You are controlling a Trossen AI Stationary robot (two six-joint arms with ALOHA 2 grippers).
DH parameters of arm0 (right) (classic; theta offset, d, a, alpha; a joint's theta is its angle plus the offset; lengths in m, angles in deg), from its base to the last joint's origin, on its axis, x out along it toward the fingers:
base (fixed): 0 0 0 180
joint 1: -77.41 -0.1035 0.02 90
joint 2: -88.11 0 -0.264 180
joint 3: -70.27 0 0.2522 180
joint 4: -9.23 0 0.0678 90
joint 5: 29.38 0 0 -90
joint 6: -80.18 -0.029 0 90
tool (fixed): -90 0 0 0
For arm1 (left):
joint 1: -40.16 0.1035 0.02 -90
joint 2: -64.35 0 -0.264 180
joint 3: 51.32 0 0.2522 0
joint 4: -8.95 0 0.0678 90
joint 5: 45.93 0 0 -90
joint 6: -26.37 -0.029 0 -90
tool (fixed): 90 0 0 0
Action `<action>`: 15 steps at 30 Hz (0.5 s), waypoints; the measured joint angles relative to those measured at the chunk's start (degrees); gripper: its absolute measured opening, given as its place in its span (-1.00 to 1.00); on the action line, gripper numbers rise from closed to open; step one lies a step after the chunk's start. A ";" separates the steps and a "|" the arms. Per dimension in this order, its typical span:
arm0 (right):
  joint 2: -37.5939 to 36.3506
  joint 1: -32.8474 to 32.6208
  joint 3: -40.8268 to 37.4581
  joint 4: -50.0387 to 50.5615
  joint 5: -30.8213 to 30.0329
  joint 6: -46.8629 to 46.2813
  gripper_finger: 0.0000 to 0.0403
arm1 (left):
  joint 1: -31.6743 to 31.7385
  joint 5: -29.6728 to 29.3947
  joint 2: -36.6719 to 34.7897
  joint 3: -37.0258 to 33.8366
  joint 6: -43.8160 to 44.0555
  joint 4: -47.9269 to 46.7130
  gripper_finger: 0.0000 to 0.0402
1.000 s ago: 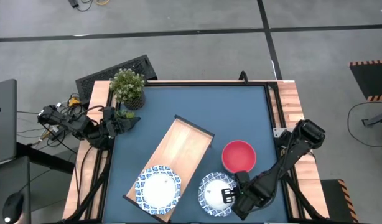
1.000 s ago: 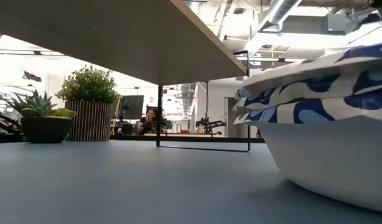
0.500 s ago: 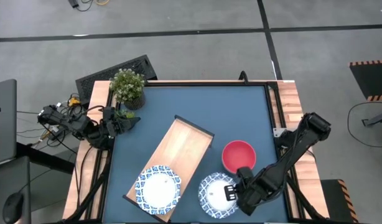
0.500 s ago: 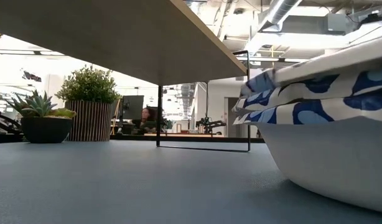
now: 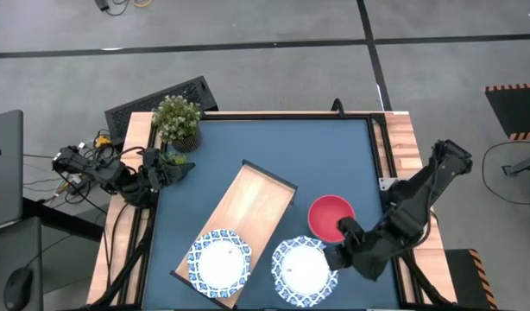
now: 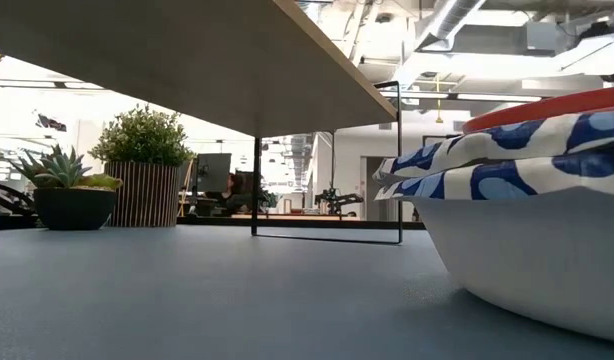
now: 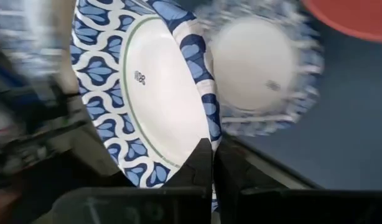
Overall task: Place and stack bowls onto a shelf
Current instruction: Stack the white bowl on top of the other white bowl on the shelf
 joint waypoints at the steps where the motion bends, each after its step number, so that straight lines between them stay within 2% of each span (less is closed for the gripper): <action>1: -0.15 0.66 1.19 -0.19 -0.50 1.62 -0.90 | 0.00 0.19 0.00 0.00 0.00 0.02 -0.40; 9: 3.81 9.62 12.66 -0.31 -0.50 18.44 -0.90 | 0.02 1.04 0.02 0.00 0.00 0.04 -0.40; 15: 12.50 17.84 21.65 -3.13 5.71 32.66 -0.90 | 0.02 1.02 0.02 0.00 0.00 0.07 -0.40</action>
